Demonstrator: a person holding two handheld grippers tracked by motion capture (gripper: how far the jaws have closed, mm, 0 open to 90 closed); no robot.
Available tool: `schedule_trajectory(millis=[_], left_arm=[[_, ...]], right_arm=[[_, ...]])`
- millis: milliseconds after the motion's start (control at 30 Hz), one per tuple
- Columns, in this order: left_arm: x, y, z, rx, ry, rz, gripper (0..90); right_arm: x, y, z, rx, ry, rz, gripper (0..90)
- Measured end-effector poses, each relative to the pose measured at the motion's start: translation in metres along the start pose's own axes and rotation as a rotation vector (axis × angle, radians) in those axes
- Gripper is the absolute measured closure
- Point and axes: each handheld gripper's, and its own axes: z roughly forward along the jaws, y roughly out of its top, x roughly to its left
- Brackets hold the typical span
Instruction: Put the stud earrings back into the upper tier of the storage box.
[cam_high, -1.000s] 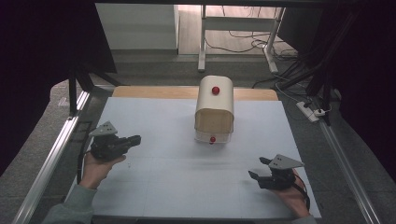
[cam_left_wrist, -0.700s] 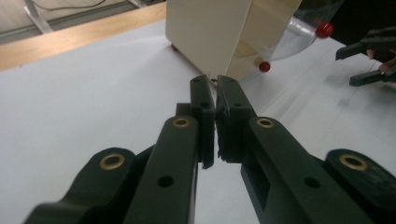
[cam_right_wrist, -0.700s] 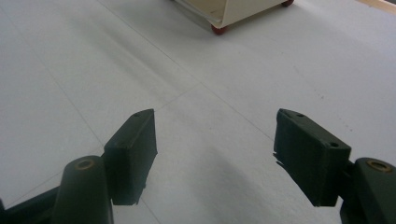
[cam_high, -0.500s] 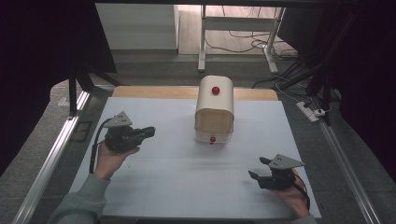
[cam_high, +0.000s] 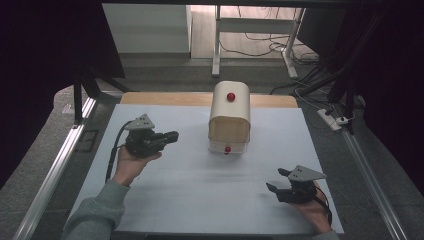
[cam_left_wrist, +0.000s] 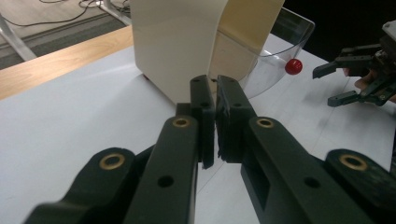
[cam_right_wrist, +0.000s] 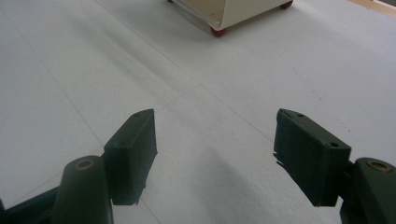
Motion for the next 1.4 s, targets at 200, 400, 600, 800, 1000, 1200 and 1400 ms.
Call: schedule_trajectory(millis=[200, 400, 600, 800, 1000, 1200, 1400], left_arm=[[-0.002, 0.005, 0.006, -0.003, -0.007, 0.005, 86.1], [-0.003, 0.009, 0.014, -0.001, -0.019, 0.008, 86.1], [-0.005, 0.015, 0.022, -0.003, -0.031, 0.010, 86.1], [-0.010, 0.022, 0.033, 0.007, -0.042, 0.019, 86.1], [-0.014, 0.029, 0.045, 0.009, -0.062, 0.024, 86.0], [-0.019, 0.037, 0.055, 0.011, -0.082, 0.034, 86.1], [-0.029, 0.048, 0.062, -0.002, -0.100, 0.054, 86.0]], right_arm=[[0.000, 0.000, 0.000, -0.005, 0.002, -0.005, 29.8], [0.000, 0.000, 0.000, 0.001, 0.002, -0.006, 29.7], [0.000, 0.000, 0.000, -0.003, 0.002, -0.003, 29.7], [0.000, 0.000, 0.000, -0.010, 0.000, -0.005, 29.6], [0.000, 0.000, -0.001, -0.020, -0.004, 0.001, 29.5], [0.000, 0.000, -0.001, -0.009, -0.004, -0.006, 29.4], [0.000, 0.000, 0.000, -0.009, -0.004, -0.007, 29.4]])
